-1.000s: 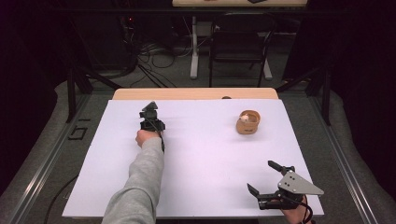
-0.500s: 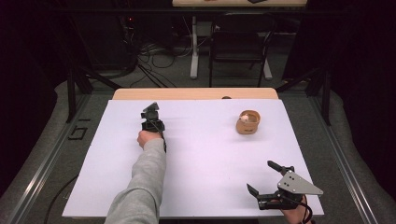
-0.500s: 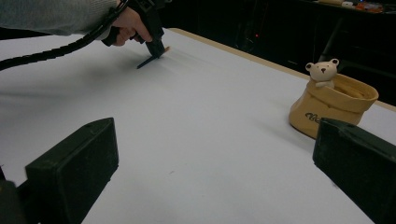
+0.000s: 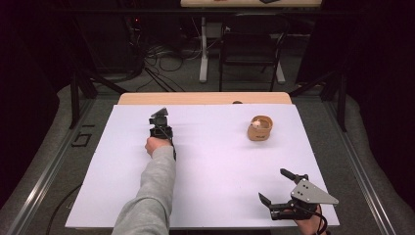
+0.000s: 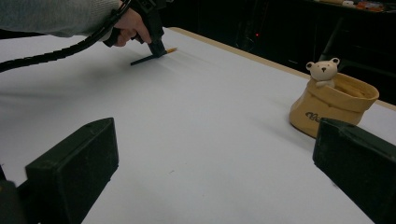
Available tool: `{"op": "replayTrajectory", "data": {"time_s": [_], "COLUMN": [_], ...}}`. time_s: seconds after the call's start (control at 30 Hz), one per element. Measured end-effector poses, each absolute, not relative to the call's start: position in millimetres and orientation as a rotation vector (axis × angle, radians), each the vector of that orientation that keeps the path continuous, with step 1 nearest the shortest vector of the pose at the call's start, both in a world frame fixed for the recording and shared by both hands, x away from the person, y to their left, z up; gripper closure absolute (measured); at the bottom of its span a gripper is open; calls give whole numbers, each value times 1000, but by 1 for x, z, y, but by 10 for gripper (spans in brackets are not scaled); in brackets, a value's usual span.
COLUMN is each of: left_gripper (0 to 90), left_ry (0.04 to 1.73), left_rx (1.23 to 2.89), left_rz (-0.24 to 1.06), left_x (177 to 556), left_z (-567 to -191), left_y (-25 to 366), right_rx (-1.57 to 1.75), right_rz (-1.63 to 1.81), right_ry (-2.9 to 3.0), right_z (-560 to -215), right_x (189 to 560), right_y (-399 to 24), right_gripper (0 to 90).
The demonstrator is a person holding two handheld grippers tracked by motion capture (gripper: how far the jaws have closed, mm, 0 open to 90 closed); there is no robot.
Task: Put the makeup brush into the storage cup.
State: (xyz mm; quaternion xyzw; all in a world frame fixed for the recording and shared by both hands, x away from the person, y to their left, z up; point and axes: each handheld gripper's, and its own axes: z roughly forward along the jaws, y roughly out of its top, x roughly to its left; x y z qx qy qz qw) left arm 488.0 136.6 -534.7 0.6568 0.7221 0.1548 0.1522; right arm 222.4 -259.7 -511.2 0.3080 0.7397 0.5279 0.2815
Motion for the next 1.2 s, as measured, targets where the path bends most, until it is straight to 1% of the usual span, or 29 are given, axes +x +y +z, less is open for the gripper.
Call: {"op": "replayTrajectory", "data": {"time_s": [0.1,0.4,1.0,1.2], "left_gripper": [830,832,832,831], "left_ry": [2057,1977,1760,1732], "left_rx": [1893,1869,1877,1878], "left_rz": [431,456,419,425], "left_x": [487,485,475,470], "left_z": [-534,-524,-505,-502], "left_y": [139,146,157,157], "right_rx": [827,828,827,827], "right_rz": [1414,1411,1404,1403], "right_ry": [1983,1984,1985,1986], "right_z": [-511,-511,-512,-512], "right_x": [222,223,223,223], "right_y": [-260,-260,-260,-260], "right_gripper": [0,0,0,0]}}
